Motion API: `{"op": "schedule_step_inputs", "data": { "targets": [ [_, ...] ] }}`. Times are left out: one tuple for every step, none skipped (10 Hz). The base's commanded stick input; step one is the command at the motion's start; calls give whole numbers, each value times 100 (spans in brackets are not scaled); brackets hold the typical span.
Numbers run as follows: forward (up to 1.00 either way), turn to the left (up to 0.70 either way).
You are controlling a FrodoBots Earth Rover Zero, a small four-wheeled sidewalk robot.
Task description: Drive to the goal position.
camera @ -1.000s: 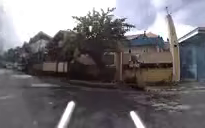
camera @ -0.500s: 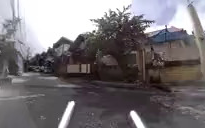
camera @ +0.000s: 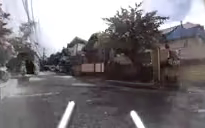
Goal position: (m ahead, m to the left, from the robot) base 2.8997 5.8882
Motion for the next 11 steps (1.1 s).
{"op": "schedule_step_inputs", "data": {
  "targets": [
    [85,0],
    [85,0],
    [85,0],
    [85,0],
    [85,2],
    [85,18],
    [85,34],
    [85,34],
    [85,34],
    [85,34],
    [85,34]
  ]
}}
